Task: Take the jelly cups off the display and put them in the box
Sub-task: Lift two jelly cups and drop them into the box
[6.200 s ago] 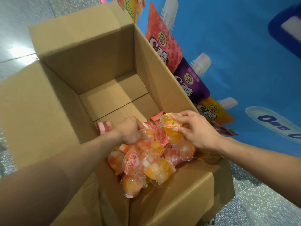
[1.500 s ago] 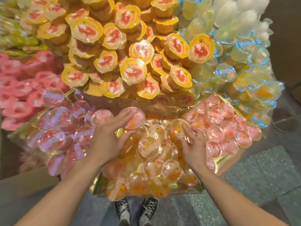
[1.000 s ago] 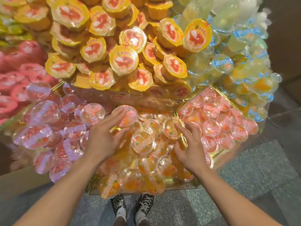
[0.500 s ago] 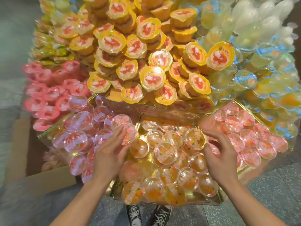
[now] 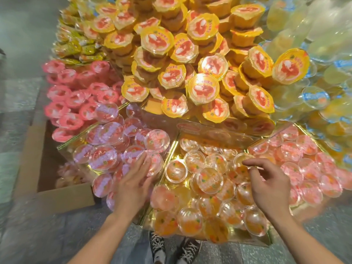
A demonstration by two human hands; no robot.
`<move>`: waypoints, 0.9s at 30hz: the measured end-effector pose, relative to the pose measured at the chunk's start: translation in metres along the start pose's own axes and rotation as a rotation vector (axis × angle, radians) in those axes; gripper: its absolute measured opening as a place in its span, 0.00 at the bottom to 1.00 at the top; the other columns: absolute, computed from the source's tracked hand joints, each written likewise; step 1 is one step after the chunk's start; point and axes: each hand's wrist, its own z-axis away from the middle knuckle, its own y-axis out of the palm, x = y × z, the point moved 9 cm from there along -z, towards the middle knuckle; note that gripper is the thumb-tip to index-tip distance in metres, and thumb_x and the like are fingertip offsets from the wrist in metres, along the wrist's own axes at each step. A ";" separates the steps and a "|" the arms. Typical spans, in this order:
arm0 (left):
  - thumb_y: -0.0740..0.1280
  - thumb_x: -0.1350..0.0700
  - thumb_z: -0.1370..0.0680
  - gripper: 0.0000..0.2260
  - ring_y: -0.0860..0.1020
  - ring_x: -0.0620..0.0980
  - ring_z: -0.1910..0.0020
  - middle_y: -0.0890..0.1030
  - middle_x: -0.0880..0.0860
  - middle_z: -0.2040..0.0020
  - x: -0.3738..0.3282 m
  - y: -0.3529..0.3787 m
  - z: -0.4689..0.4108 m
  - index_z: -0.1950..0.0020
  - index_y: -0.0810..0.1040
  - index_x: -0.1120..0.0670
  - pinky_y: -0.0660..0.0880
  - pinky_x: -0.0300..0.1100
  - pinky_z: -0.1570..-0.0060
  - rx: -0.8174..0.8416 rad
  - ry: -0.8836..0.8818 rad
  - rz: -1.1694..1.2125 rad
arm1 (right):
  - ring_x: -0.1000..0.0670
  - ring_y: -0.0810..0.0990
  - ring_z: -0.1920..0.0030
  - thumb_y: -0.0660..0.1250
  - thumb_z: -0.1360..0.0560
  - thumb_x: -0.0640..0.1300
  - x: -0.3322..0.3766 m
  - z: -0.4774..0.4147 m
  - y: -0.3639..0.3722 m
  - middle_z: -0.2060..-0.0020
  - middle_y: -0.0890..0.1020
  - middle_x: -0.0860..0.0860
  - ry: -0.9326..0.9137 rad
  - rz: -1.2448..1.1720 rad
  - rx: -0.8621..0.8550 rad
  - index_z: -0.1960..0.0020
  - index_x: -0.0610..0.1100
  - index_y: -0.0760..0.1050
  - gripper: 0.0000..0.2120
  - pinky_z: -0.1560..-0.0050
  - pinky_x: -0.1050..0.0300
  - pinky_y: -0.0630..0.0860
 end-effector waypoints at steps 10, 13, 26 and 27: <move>0.68 0.44 0.25 0.23 0.74 0.59 0.32 0.75 0.54 0.29 0.007 0.003 0.003 0.34 0.79 0.54 0.71 0.53 0.33 -0.022 0.030 -0.108 | 0.56 0.81 0.54 0.62 0.27 0.41 0.024 -0.010 0.008 0.55 0.84 0.62 -0.094 0.006 0.015 0.52 0.59 0.80 0.14 0.54 0.66 0.74; 0.66 0.42 0.24 0.23 0.74 0.59 0.31 0.75 0.54 0.29 0.011 0.001 0.001 0.35 0.80 0.53 0.75 0.59 0.37 0.012 -0.006 -0.134 | 0.53 0.82 0.49 0.63 0.27 0.41 0.042 -0.011 0.012 0.52 0.83 0.62 -0.155 -0.005 0.039 0.50 0.60 0.79 0.16 0.47 0.57 0.76; 0.59 0.26 0.26 0.38 0.52 0.50 0.19 0.55 0.48 0.18 -0.028 -0.045 0.008 0.21 0.61 0.44 0.57 0.56 0.23 0.285 -0.050 -0.271 | 0.52 0.53 0.20 0.51 0.24 0.71 0.109 0.040 0.090 0.22 0.60 0.55 -0.333 0.490 0.623 0.24 0.56 0.65 0.33 0.22 0.45 0.56; 0.52 0.23 0.26 0.40 0.46 0.47 0.19 0.50 0.47 0.18 -0.032 -0.055 0.006 0.19 0.56 0.42 0.51 0.53 0.22 0.324 -0.065 -0.303 | 0.51 0.46 0.19 0.44 0.25 0.74 0.115 0.046 0.099 0.19 0.53 0.55 -0.342 0.580 0.685 0.21 0.57 0.59 0.38 0.21 0.43 0.52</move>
